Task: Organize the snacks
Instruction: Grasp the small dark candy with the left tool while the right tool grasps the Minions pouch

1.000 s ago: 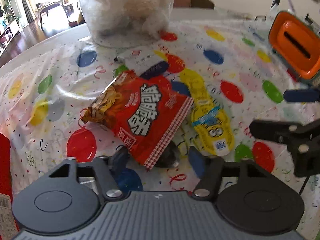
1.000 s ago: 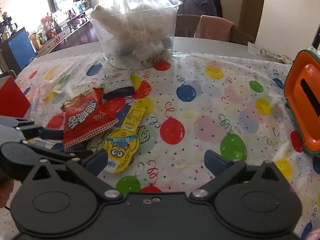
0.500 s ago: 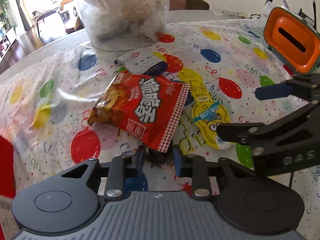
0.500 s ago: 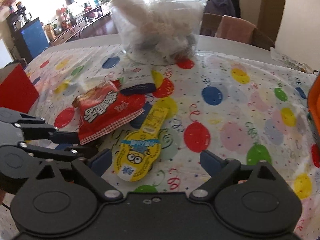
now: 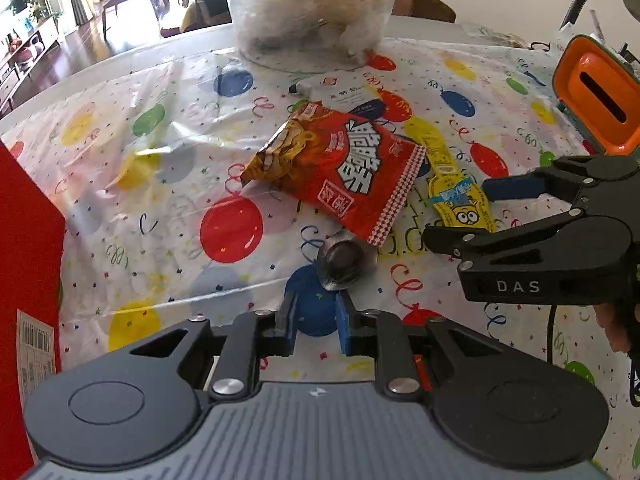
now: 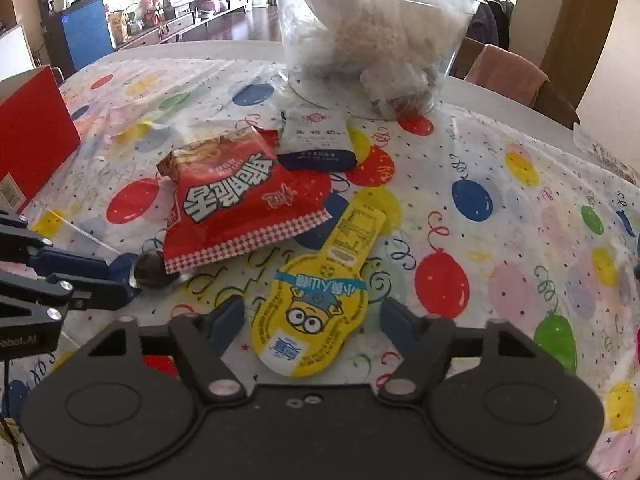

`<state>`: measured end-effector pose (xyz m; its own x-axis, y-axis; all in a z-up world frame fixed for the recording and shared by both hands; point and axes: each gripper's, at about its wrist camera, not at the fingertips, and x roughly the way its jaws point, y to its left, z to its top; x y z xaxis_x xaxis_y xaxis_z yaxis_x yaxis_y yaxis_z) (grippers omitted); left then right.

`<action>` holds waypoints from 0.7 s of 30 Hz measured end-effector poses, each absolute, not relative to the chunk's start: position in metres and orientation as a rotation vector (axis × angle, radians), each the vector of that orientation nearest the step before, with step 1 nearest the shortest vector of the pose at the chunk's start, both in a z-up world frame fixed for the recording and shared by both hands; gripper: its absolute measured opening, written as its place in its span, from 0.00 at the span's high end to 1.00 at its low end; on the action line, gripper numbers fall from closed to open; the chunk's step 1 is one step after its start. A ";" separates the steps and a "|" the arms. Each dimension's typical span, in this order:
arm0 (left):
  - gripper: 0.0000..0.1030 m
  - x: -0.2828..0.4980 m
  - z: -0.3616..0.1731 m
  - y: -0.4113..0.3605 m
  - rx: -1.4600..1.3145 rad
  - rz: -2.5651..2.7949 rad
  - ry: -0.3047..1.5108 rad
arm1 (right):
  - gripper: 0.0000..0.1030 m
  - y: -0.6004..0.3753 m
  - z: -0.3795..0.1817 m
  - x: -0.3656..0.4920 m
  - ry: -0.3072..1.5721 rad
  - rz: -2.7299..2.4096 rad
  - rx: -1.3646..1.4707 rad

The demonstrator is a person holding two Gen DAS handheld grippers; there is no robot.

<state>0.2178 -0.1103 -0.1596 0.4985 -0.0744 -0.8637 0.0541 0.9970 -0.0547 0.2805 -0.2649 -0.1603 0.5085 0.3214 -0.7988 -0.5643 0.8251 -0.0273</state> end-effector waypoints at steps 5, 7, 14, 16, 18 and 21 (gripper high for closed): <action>0.72 0.220 -0.155 -0.115 0.008 -0.122 1.025 | 0.44 -0.266 -0.158 0.280 0.887 0.528 -0.281; 0.54 0.221 -0.155 -0.119 0.032 -0.141 1.022 | 0.44 -0.268 -0.158 0.280 0.889 0.520 -0.276; 0.34 0.231 -0.159 -0.130 0.126 -0.214 0.994 | 0.44 -0.280 -0.155 0.275 0.903 0.519 -0.236; 0.34 0.237 -0.160 -0.129 0.118 -0.218 1.002 | 0.44 -0.282 -0.154 0.272 0.897 0.518 -0.230; 0.39 0.242 -0.162 -0.129 0.114 -0.219 1.010 | 0.44 -0.284 -0.152 0.271 0.897 0.526 -0.214; 0.47 0.246 -0.166 -0.128 0.119 -0.225 1.032 | 0.44 -0.285 -0.151 0.269 0.894 0.531 -0.207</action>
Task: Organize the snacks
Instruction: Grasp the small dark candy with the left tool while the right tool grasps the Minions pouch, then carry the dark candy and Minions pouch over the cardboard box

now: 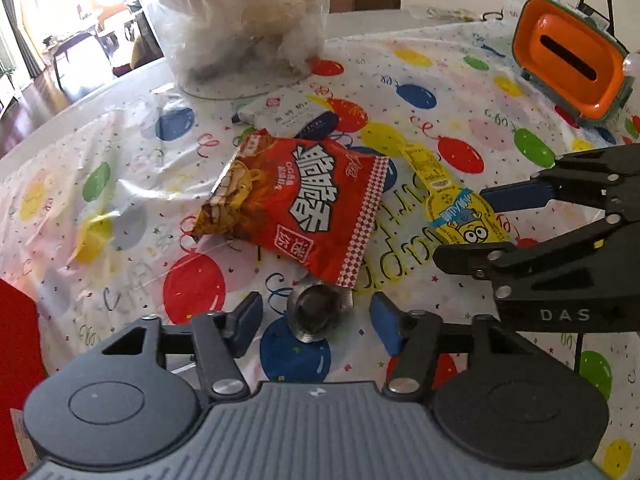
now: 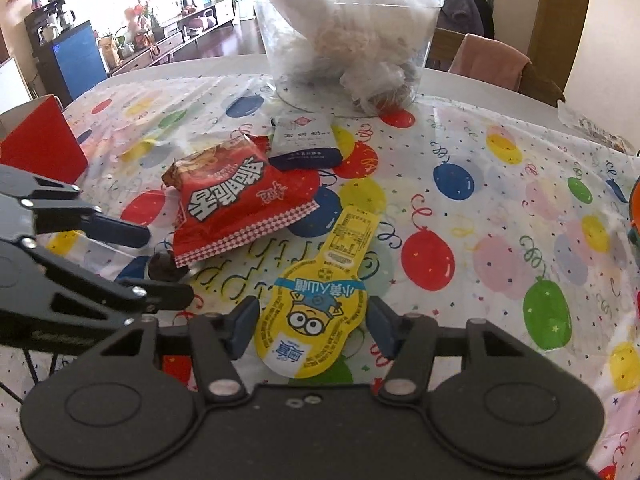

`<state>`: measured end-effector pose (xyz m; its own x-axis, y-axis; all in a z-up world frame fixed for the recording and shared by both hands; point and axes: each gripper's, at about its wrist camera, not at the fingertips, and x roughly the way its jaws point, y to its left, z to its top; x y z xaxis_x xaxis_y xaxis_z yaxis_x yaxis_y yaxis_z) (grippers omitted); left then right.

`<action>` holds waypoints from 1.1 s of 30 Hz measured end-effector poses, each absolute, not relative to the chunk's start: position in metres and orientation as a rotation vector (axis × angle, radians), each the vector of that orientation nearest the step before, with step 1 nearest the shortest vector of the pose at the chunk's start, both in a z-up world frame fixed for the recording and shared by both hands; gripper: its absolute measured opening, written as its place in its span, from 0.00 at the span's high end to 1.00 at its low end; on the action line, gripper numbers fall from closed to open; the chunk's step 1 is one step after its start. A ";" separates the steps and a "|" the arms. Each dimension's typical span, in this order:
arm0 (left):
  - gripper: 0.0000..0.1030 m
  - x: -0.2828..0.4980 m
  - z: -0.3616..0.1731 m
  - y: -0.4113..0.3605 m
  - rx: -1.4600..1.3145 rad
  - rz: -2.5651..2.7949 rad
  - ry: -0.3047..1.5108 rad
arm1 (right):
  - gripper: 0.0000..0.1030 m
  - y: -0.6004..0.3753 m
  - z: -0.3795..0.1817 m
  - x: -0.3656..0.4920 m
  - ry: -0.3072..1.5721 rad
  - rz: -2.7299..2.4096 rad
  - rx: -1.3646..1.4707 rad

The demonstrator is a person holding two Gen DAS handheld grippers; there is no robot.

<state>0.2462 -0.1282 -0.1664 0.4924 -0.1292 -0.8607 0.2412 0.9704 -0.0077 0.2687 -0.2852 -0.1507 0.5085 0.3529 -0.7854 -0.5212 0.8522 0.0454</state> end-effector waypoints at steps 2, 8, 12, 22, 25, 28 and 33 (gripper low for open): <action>0.50 0.246 -0.167 -0.129 0.127 -0.235 1.031 | 0.44 -0.286 -0.150 0.268 0.893 0.529 -0.201; 0.67 0.245 -0.165 -0.132 0.133 -0.241 1.024 | 0.44 -0.289 -0.150 0.267 0.895 0.519 -0.188; 0.68 0.243 -0.165 -0.132 0.128 -0.228 1.019 | 0.44 -0.291 -0.148 0.263 0.895 0.507 -0.183; 0.68 0.214 -0.153 -0.121 0.050 -0.219 1.018 | 0.44 -0.292 -0.136 0.233 0.902 0.493 -0.165; 0.68 0.203 -0.147 -0.115 0.024 -0.214 1.018 | 0.44 -0.289 -0.129 0.219 0.898 0.495 -0.167; 0.68 0.191 -0.139 -0.108 0.003 -0.216 1.010 | 0.44 -0.285 -0.121 0.204 0.890 0.495 -0.164; 0.68 0.172 -0.118 -0.092 -0.025 -0.208 0.984 | 0.44 -0.276 -0.103 0.183 0.873 0.498 -0.160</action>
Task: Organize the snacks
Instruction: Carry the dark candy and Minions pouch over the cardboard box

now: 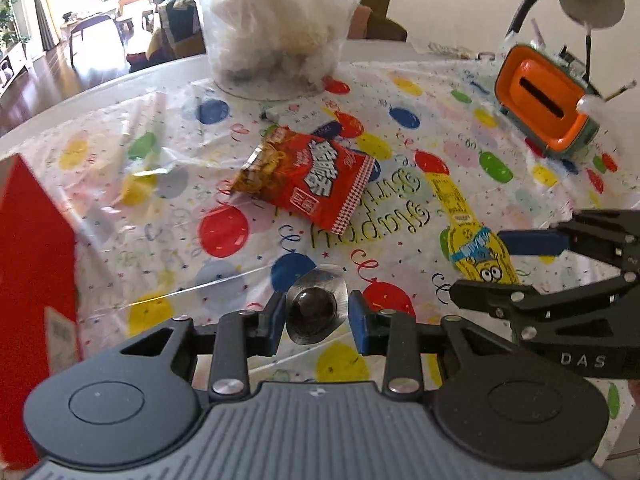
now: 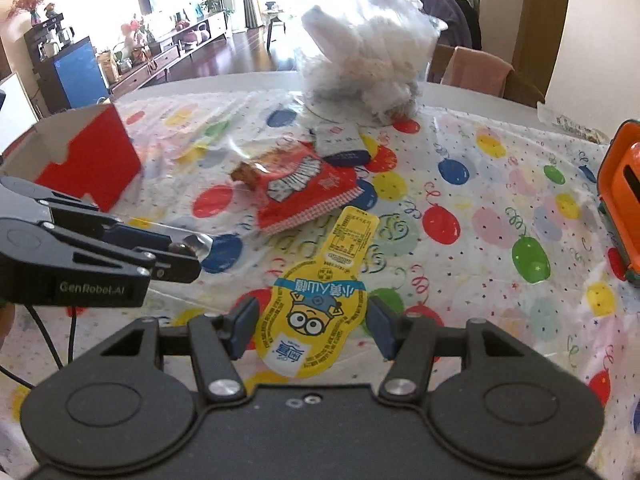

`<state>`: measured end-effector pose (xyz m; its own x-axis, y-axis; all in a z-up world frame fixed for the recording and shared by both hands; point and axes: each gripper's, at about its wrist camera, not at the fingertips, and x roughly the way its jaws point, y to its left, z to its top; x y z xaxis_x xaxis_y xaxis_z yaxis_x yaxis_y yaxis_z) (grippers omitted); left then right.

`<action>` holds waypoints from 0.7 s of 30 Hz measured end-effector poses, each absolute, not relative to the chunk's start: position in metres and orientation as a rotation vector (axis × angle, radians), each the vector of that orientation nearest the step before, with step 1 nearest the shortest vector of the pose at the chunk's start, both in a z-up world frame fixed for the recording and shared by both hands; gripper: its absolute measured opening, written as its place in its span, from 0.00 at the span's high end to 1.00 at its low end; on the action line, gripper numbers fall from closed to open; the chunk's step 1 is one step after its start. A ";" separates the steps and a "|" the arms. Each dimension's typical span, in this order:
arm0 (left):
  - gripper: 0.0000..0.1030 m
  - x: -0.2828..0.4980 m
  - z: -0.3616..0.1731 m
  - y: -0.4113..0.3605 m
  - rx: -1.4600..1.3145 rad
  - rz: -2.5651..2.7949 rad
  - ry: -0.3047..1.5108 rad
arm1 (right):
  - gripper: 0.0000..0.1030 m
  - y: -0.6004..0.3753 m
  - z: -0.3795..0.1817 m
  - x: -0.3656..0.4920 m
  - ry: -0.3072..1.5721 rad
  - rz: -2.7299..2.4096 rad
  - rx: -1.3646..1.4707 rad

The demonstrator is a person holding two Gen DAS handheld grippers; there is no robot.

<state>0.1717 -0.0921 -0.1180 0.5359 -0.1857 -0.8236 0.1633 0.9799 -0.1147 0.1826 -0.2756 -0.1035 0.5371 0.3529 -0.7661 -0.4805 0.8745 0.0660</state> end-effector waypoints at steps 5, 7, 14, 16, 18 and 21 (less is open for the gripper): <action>0.68 0.152 -0.089 -0.073 -0.022 -0.194 0.929 | 0.44 -0.258 -0.078 0.163 0.842 0.520 -0.153; 0.68 0.145 -0.078 -0.061 -0.034 -0.186 0.914 | 0.44 -0.249 -0.067 0.156 0.823 0.529 -0.157; 0.68 0.122 -0.043 -0.011 -0.089 -0.161 0.872 | 0.44 -0.203 -0.032 0.138 0.753 0.585 -0.187; 0.68 0.117 -0.036 0.005 -0.104 -0.150 0.855 | 0.44 -0.189 -0.025 0.135 0.739 0.605 -0.189; 0.68 0.112 -0.029 0.022 -0.115 -0.130 0.842 | 0.44 -0.174 -0.018 0.134 0.726 0.620 -0.194; 0.68 0.105 -0.022 0.047 -0.130 -0.103 0.821 | 0.44 -0.153 -0.011 0.132 0.705 0.643 -0.202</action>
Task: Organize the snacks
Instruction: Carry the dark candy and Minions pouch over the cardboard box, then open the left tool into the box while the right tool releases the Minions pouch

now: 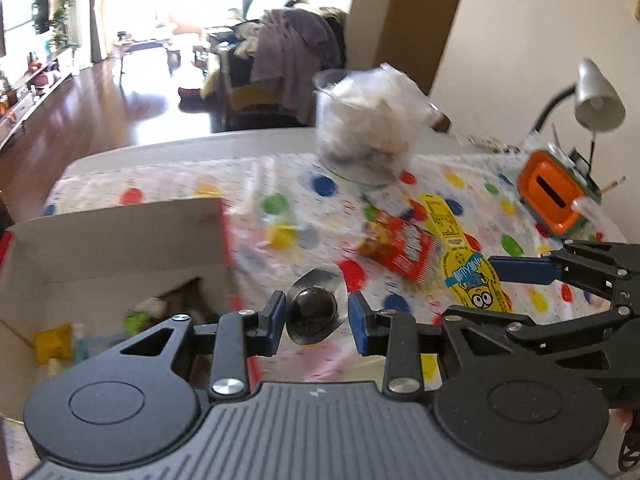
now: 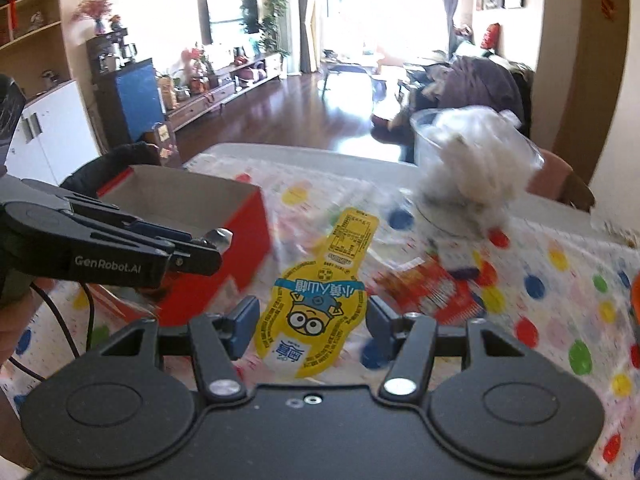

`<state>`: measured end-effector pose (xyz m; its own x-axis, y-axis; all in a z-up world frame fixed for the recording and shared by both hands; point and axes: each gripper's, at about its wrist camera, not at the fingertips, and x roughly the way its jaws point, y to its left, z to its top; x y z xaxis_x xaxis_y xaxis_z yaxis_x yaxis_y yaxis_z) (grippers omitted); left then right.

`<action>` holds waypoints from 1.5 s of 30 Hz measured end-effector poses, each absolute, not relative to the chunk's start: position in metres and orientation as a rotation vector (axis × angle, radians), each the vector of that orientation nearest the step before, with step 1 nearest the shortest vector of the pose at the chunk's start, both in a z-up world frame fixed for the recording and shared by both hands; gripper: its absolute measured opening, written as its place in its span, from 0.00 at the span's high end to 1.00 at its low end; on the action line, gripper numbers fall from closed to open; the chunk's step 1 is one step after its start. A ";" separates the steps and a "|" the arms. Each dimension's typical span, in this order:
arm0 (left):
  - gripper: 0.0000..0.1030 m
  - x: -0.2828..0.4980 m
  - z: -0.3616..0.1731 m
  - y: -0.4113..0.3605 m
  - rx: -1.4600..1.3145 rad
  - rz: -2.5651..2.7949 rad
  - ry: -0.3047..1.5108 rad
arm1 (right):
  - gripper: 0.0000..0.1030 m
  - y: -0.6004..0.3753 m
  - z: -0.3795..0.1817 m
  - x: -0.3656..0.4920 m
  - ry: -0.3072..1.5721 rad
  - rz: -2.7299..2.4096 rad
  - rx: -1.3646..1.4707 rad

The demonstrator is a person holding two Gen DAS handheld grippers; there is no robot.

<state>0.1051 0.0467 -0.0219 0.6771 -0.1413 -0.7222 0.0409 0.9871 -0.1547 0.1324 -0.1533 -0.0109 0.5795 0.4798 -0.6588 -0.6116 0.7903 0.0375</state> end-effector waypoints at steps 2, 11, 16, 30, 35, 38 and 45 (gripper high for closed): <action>0.68 0.100 -0.017 0.065 -0.133 -0.079 0.805 | 0.44 -0.138 -0.007 0.131 0.695 0.661 -0.210; 0.68 0.087 -0.017 0.143 -0.167 0.034 0.812 | 0.44 -0.064 -0.011 0.130 0.681 0.719 -0.281; 0.68 0.083 -0.026 0.185 -0.183 0.097 0.829 | 0.44 -0.027 -0.020 0.134 0.690 0.743 -0.309; 0.68 0.088 -0.067 0.243 -0.115 0.137 0.896 | 0.44 0.065 -0.059 0.151 0.797 0.796 -0.426; 0.68 0.096 -0.083 0.240 -0.085 0.113 0.932 | 0.44 0.084 -0.073 0.157 0.850 0.804 -0.453; 0.68 0.102 -0.092 0.240 -0.080 0.101 0.981 | 0.44 0.088 -0.076 0.157 0.858 0.808 -0.466; 0.67 0.106 -0.105 0.239 -0.078 0.080 1.050 | 0.43 0.088 -0.079 0.158 0.881 0.809 -0.448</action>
